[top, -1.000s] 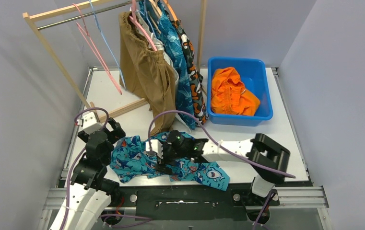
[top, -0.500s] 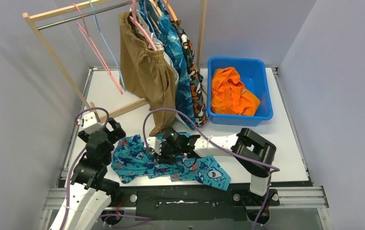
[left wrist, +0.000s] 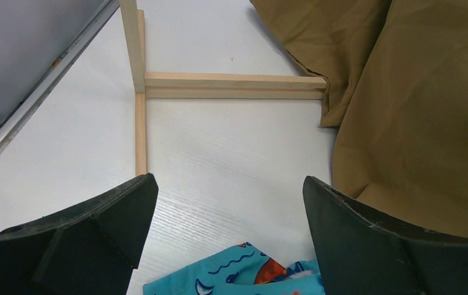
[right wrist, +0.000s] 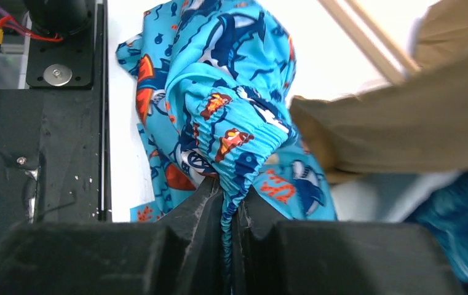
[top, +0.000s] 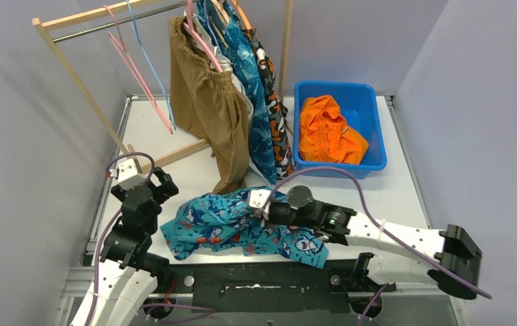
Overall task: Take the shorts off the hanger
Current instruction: Pick up the shorts at the center of the board.
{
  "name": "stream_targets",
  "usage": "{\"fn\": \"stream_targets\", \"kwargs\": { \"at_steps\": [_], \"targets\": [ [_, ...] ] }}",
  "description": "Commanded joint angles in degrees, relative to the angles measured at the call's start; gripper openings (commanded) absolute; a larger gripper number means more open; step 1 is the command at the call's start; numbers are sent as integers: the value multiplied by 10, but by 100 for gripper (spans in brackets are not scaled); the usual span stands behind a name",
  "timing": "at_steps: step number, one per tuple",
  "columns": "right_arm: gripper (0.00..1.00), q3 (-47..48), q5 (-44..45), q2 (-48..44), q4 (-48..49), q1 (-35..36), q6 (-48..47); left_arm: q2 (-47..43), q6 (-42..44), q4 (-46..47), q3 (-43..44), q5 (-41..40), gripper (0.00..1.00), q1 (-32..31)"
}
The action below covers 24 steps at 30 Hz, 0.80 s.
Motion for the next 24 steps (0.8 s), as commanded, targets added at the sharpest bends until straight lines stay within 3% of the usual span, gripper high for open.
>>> {"fn": "stream_targets", "kwargs": {
  "at_steps": [1,7,10,16,17,22,24],
  "targets": [
    [0,-63,77,-114,58,-13,25,-7,7,23,13,10,90,3],
    [3,-103,85,-165,-28,-24,59,-3,8,25,13,15,90,5],
    [14,-77,90,-114,-72,-27,69,-2,8,25,13,17,90,5],
    [16,17,50,55,-115,-33,62,1,8,25,13,17,90,6],
    [20,34,48,77,-126,-34,64,1,8,23,14,17,90,6],
    [58,85,66,133,-165,-32,85,-4,4,19,13,15,90,6],
    [85,78,89,126,-162,-33,85,-6,4,20,13,16,90,6]
  ]
}}
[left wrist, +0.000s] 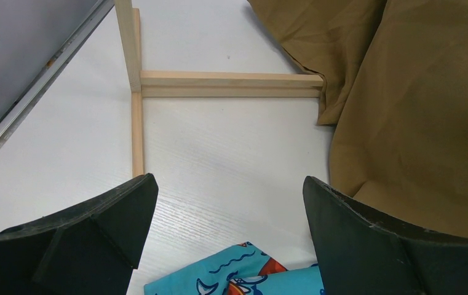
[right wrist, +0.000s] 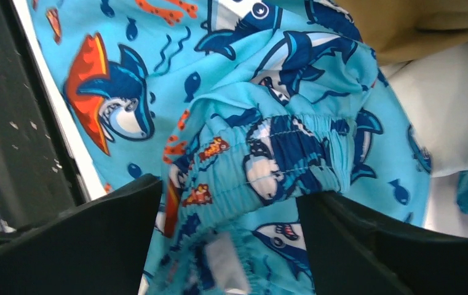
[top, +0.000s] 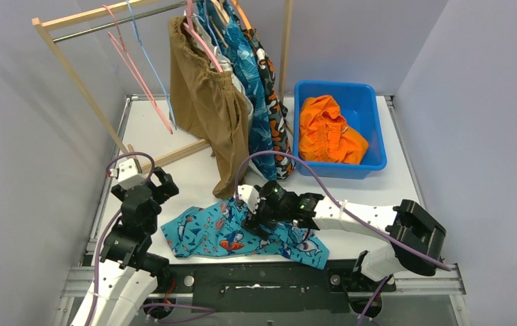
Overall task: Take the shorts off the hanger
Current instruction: Pick up the shorts at the center of the board.
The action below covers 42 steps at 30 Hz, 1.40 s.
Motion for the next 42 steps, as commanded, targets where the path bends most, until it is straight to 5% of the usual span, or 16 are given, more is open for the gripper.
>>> {"fn": "stream_targets", "kwargs": {
  "at_steps": [1,11,17,26,31,42],
  "targets": [
    [91,17,47,-23,-5,-3,8,-7,4,20,13,4,90,3],
    [98,-69,110,-82,51,-23,11,1,6,25,13,9,90,3],
    [98,-60,3,9,71,-73,45,2,6,25,12,11,90,3],
    [97,-11,-43,151,55,-86,23,-5,4,20,12,8,90,3],
    [50,4,-29,163,43,-88,22,-7,3,17,13,8,90,3],
    [1,-20,23,55,51,-89,4,-6,3,20,12,10,90,3]
  ]
}}
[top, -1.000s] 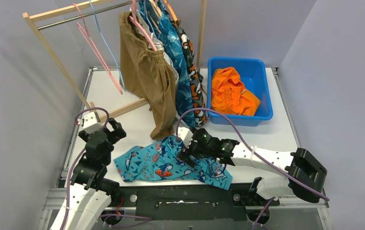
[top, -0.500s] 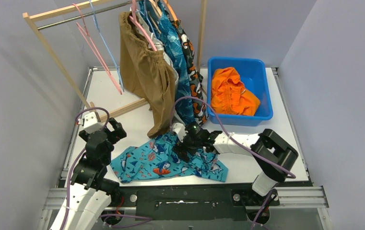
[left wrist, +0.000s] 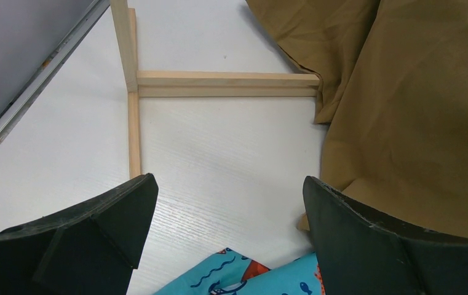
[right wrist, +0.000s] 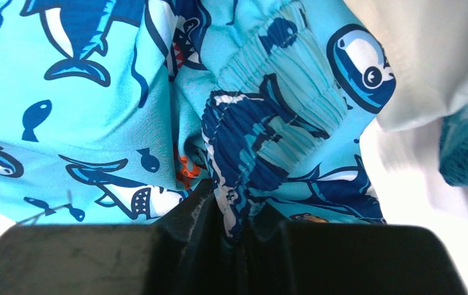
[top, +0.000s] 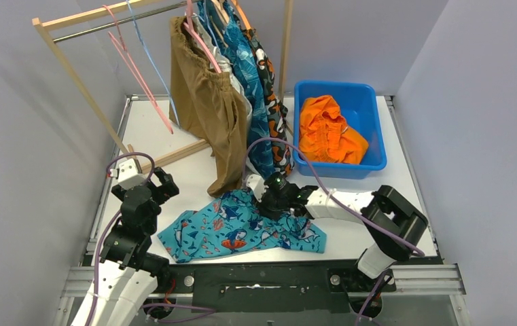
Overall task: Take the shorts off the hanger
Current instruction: Pick up the shorts at the center of the board.
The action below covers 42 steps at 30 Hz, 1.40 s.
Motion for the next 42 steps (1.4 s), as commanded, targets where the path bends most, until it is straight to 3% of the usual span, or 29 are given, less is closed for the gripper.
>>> {"fn": "stream_targets", "kwargs": {
  "at_steps": [1,8,15,20,25,28,34,38,42],
  "targets": [
    [0,-13,37,-64,-21,0,-11,-3,4,20,12,4,90,2],
    [0,-60,132,-198,-8,-1,-10,-3,4,21,11,5,90,2],
    [0,-150,260,-373,123,-7,21,2,6,23,12,8,90,3],
    [0,-190,286,-495,177,-14,46,-3,5,20,14,2,90,3],
    [0,-193,343,-553,164,-26,101,-14,3,21,12,-2,90,4],
    [0,-163,385,-537,92,-62,166,-14,3,22,11,-1,90,4],
    [0,-89,284,-504,-7,-211,313,-13,3,19,14,-3,90,4],
    [0,-77,220,-526,-15,-255,355,-20,1,19,12,-7,90,4],
    [1,-39,213,-521,-80,-279,386,-20,1,21,12,-3,90,4]
  ]
}}
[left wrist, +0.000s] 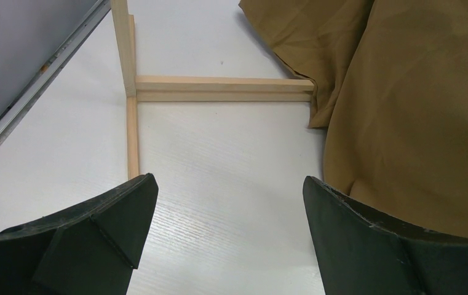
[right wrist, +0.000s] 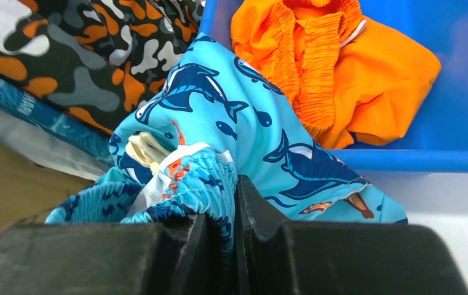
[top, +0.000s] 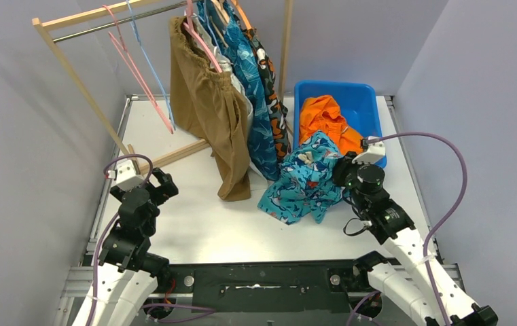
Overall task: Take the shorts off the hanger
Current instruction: Pick up the shorts at the center of the board, then place the shorts in the basket.
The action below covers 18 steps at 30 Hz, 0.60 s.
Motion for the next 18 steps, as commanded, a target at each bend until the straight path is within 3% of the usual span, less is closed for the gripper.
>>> {"fn": "stream_targets", "kwargs": {
  "at_steps": [1,10,18],
  "targets": [
    [0,81,-15,5,-50,-21,75,-4,2,22,12,-3,90,4],
    [0,179,90,31,-105,-25,85,-2,5,28,10,9,90,4],
    [0,298,185,113,-82,-32,-18,-9,2,26,9,16,90,4]
  ]
}}
